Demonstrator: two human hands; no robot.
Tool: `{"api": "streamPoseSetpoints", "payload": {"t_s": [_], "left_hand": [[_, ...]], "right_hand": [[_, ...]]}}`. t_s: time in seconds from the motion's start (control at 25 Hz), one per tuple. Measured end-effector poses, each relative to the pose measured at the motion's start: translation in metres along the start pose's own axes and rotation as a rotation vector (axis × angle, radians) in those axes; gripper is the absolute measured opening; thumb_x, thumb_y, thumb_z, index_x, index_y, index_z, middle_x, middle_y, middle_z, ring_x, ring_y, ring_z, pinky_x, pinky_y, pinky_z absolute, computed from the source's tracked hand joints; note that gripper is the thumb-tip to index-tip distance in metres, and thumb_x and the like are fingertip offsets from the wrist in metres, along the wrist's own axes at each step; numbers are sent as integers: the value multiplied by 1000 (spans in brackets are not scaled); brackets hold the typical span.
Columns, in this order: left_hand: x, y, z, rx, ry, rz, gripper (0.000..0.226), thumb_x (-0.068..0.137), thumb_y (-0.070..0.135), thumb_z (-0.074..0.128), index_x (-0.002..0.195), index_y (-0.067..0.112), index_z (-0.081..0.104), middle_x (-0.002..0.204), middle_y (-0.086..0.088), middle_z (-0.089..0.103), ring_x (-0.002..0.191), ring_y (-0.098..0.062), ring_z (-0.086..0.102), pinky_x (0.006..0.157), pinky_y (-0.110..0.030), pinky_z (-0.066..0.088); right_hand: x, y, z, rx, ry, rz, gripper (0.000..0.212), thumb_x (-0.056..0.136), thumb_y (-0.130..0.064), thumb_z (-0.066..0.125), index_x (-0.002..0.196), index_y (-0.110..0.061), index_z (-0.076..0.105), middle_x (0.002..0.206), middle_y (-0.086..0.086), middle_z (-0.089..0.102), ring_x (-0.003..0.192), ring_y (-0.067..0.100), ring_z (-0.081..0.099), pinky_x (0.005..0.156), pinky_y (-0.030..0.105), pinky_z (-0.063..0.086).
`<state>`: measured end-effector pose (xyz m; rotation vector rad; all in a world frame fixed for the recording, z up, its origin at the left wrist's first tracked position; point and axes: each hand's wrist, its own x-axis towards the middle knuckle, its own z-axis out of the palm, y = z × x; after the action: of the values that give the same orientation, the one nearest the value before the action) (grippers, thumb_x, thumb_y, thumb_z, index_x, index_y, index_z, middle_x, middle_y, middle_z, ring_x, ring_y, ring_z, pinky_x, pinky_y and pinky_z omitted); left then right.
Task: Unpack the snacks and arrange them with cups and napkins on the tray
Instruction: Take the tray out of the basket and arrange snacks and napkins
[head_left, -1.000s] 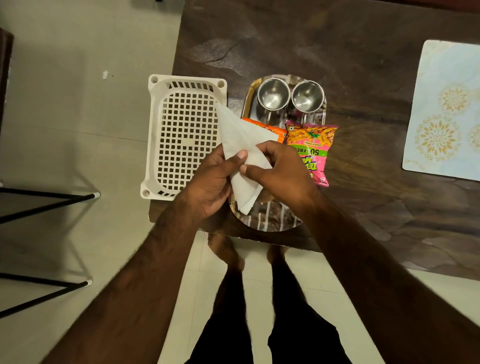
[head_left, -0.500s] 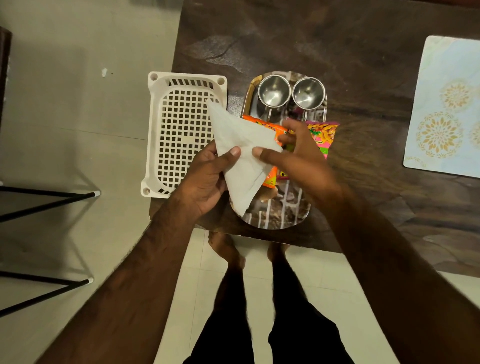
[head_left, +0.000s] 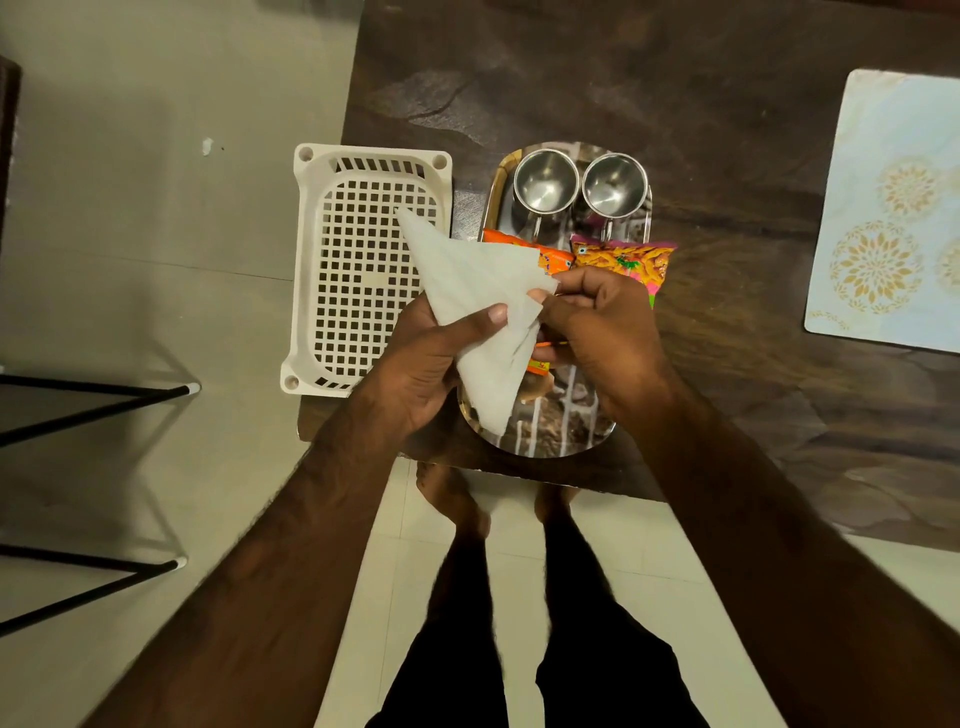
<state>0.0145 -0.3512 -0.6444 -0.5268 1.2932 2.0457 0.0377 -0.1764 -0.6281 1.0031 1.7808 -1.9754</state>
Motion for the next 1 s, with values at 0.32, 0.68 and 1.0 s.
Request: {"api": "streamPoseSetpoints", "payload": {"t_s": [0.32, 0.68, 1.0], "left_hand": [[-13, -6, -5, 467, -241, -336, 37, 77, 5, 82, 109, 22, 77, 108, -6, 78, 100, -23, 75, 77, -35, 61], [-20, -8, -26, 819, -133, -542, 34, 82, 18, 83, 113, 15, 68, 100, -15, 78, 78, -28, 77, 58, -33, 61], [-17, -34, -15, 932, 194, -136, 40, 85, 2, 75, 116, 18, 54, 118, -9, 63, 88, -20, 70, 68, -41, 65]], "right_hand": [[-13, 13, -17, -254, -218, 75, 70, 78, -25, 95, 139, -24, 62, 123, 4, 77, 113, 23, 76, 88, 40, 64], [-61, 86, -63, 138, 55, 504, 28, 92, -9, 81, 119, -8, 75, 99, 6, 87, 78, 19, 85, 60, 31, 65], [-58, 104, -37, 277, 206, 539, 36, 102, -7, 71, 137, -4, 67, 128, 16, 78, 109, 34, 79, 61, 31, 68]]}}
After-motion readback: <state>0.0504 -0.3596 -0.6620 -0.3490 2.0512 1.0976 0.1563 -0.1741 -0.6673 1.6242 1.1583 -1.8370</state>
